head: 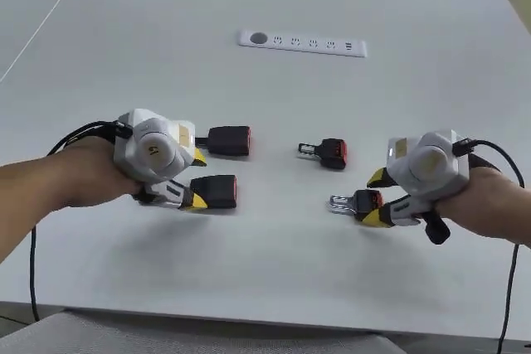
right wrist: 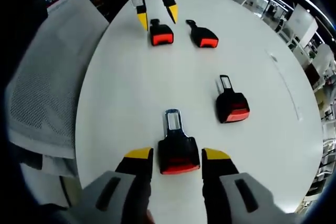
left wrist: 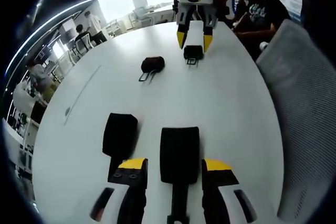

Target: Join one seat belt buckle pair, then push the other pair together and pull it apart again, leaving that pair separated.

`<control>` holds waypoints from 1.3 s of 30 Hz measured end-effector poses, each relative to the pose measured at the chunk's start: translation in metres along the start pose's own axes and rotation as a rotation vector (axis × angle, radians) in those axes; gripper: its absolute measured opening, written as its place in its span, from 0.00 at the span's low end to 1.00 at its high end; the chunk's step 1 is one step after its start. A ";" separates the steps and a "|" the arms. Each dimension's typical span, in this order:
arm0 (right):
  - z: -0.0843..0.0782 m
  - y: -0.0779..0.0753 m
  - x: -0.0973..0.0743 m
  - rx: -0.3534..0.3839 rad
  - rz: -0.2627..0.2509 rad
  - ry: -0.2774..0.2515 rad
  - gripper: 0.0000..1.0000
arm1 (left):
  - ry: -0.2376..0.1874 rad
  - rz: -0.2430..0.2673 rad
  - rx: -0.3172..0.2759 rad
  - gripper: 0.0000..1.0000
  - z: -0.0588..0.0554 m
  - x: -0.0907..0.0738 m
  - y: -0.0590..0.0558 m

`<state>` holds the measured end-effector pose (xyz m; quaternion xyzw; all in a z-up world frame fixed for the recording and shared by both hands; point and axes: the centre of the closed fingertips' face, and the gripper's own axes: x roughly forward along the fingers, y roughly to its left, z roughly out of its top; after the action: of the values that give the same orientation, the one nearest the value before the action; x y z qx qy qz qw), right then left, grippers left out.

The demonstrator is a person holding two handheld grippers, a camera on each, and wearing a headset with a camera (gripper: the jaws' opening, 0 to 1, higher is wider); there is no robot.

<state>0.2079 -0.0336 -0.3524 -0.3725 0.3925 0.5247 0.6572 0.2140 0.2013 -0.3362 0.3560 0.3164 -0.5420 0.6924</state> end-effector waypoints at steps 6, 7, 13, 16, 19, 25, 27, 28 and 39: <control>-0.009 -0.001 0.004 -0.001 0.022 0.028 0.38 | 0.042 -0.038 0.054 0.37 -0.006 0.007 -0.005; -0.010 -0.002 0.005 0.002 0.028 0.028 0.38 | 0.043 -0.042 0.055 0.35 -0.007 0.007 -0.005; -0.017 -0.002 0.011 0.005 0.052 0.048 0.37 | 0.055 -0.069 0.061 0.33 -0.011 0.015 -0.001; -0.015 -0.003 0.013 0.004 0.057 0.044 0.37 | 0.063 -0.083 0.077 0.33 -0.011 0.016 -0.003; -0.015 -0.004 0.015 -0.011 0.063 0.053 0.37 | 0.069 -0.093 0.091 0.33 -0.011 0.017 -0.002; -0.014 -0.008 0.017 -0.026 0.072 0.062 0.35 | 0.088 -0.109 0.166 0.32 -0.011 0.017 -0.006; -0.013 -0.008 0.018 -0.036 0.076 0.065 0.34 | 0.098 -0.108 0.184 0.32 -0.011 0.018 -0.007; -0.013 -0.008 0.018 -0.046 0.080 0.067 0.34 | 0.100 -0.109 0.185 0.32 -0.011 0.017 -0.008; -0.007 -0.006 0.020 -0.062 0.071 0.068 0.34 | 0.088 -0.113 0.170 0.32 -0.008 0.011 -0.012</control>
<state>0.2162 -0.0335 -0.3732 -0.3960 0.4113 0.5467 0.6126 0.2040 0.2004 -0.3513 0.4184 0.3189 -0.5890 0.6134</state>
